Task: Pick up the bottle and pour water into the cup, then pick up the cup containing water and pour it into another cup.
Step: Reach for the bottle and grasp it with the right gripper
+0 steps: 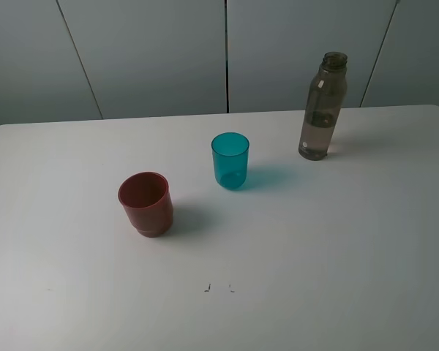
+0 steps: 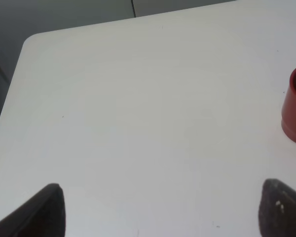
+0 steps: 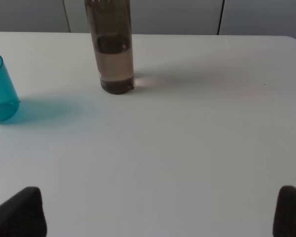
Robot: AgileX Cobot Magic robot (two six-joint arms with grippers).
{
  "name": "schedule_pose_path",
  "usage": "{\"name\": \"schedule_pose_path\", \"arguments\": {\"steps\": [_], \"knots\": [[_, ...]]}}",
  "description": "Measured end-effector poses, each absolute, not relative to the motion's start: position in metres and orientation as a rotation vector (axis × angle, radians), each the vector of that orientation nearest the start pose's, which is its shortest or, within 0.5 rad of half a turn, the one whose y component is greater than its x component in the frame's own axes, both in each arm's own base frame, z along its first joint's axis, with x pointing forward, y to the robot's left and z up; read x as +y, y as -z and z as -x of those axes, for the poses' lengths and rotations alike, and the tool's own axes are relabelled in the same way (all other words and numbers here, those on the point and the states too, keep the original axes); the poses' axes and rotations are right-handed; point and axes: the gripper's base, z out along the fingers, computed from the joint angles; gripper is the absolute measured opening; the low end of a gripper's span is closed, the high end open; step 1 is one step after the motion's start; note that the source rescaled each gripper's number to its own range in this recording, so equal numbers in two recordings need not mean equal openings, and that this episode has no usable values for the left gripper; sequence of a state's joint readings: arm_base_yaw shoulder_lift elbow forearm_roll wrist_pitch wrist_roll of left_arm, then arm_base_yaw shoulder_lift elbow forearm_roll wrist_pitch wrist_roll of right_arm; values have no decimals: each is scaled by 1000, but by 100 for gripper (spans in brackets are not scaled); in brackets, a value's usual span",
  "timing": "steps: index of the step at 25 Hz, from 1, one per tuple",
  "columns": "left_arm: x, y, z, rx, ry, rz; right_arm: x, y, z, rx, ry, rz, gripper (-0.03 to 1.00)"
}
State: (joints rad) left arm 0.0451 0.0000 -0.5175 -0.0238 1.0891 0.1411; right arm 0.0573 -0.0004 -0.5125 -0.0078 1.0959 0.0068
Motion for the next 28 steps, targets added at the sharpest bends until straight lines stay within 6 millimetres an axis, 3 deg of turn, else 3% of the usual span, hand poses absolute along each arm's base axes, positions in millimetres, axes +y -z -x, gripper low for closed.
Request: {"name": "schedule_pose_path", "arguments": {"steps": [28], "knots": [[-2, -280, 8, 2054, -88, -102, -1, -278, 8, 2066, -30, 52, 100]]}}
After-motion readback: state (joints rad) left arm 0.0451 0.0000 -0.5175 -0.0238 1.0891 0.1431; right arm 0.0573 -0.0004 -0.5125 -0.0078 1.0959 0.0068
